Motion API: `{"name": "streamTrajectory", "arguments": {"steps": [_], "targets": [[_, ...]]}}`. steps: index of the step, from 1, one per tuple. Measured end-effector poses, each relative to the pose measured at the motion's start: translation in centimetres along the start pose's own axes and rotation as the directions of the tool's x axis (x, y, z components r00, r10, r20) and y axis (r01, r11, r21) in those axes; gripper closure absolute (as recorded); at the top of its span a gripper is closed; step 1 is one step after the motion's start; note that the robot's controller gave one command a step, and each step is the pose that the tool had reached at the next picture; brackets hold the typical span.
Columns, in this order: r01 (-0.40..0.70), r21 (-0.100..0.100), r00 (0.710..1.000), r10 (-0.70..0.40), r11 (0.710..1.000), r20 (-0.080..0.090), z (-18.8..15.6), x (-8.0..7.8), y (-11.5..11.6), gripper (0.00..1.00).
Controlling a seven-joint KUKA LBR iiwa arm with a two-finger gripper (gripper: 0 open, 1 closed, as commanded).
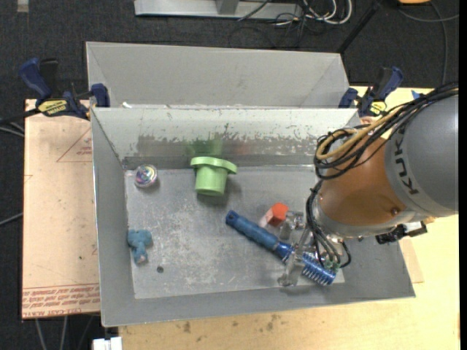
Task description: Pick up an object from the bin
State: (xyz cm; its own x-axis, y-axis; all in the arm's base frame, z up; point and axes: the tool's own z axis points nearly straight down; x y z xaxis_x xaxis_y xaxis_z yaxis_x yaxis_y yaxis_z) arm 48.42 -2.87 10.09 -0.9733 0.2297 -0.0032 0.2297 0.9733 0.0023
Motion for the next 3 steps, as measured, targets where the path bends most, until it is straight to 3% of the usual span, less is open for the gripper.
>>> {"name": "streamTrajectory", "arguments": {"steps": [1, 2, 3], "targets": [[-0.178, 0.002, 0.984, 0.178, 0.984, -0.003, 0.1, 0.0, -2.1, 0.0], [-0.247, 0.002, 0.969, 0.247, 0.969, -0.004, 3.2, 0.4, -0.2, 0.0], [-0.245, 0.001, 0.969, 0.245, 0.969, -0.004, 3.2, 0.3, -0.1, 0.0]]}}
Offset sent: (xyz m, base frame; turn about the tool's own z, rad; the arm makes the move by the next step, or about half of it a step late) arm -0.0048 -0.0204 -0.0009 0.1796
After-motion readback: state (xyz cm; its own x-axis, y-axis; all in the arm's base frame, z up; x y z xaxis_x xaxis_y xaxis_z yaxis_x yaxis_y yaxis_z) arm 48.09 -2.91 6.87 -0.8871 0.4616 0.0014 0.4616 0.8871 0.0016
